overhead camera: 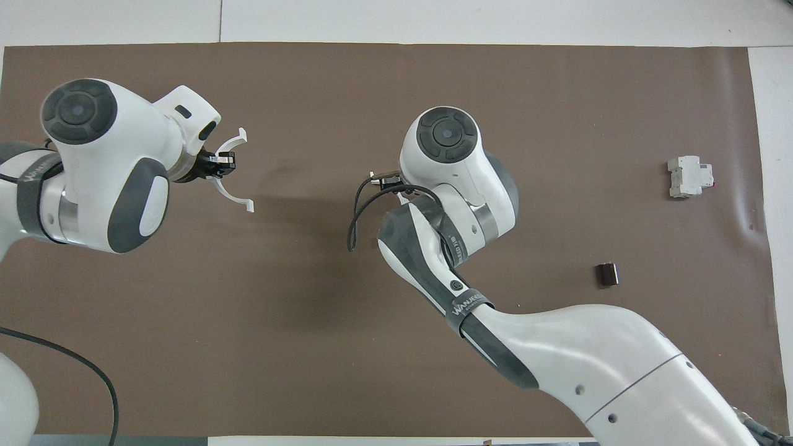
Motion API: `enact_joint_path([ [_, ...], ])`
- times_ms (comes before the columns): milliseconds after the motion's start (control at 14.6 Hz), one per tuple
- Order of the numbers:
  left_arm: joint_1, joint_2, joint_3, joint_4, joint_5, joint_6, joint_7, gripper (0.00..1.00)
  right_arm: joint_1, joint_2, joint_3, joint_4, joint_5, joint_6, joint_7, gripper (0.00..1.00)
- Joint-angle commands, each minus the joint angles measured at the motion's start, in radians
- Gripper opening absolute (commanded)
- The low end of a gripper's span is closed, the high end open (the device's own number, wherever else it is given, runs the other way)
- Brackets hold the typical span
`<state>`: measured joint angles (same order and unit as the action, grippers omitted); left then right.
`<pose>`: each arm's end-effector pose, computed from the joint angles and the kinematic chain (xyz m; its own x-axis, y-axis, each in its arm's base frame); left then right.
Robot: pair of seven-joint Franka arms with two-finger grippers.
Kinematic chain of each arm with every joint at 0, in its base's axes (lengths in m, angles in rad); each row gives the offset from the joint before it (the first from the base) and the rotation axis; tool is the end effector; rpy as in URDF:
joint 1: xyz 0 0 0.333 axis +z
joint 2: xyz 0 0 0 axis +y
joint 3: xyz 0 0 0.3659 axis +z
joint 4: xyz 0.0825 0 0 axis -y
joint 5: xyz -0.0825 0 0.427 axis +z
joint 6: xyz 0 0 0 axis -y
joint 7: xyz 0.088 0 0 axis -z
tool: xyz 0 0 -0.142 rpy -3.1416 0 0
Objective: Assemble drain pipe with both arms
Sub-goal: 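Lift the left half-ring toward center while the right gripper places its half, then press the left half-ring onto the placed half while the right gripper withdraws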
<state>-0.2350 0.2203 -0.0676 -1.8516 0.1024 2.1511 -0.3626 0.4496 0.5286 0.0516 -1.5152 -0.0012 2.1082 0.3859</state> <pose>0.6459 -0.1918 0.4052 0.9950 0.0073 0.0994 0.0116 -0.9990 -0.0425 0.6785 0.3649 0.3507 0.9930 0.1065 0.0508 0.1089 -0.9929 -0.0475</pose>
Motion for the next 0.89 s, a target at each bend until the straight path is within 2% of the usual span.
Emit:
enact_joint_path([
  [0,-0.107,0.048,0.014,0.02,0.023,0.042,-0.136,0.0,-0.09,-0.171,0.001,-0.017,-0.008,-0.178,-0.009,1.0],
  [274,-0.226,0.203,0.014,0.159,0.051,0.049,-0.313,0.0,-0.244,-0.373,-0.003,-0.022,-0.008,-0.449,-0.047,1.0],
  [411,-0.256,0.229,0.012,0.164,0.063,0.079,-0.346,0.0,-0.327,-0.474,-0.001,-0.023,-0.005,-0.546,-0.149,1.0],
  [480,-0.263,0.241,0.012,0.16,0.063,0.104,-0.352,0.0,-0.36,-0.499,-0.002,-0.02,-0.006,-0.582,-0.191,1.0],
  [617,-0.28,0.249,0.012,0.12,0.071,0.139,-0.363,0.0,-0.419,-0.51,-0.003,-0.031,-0.007,-0.625,-0.26,1.0],
  [823,-0.297,0.237,0.014,0.078,0.074,0.136,-0.366,0.0,-0.422,-0.585,-0.025,-0.156,-0.014,-0.545,-0.295,1.0],
])
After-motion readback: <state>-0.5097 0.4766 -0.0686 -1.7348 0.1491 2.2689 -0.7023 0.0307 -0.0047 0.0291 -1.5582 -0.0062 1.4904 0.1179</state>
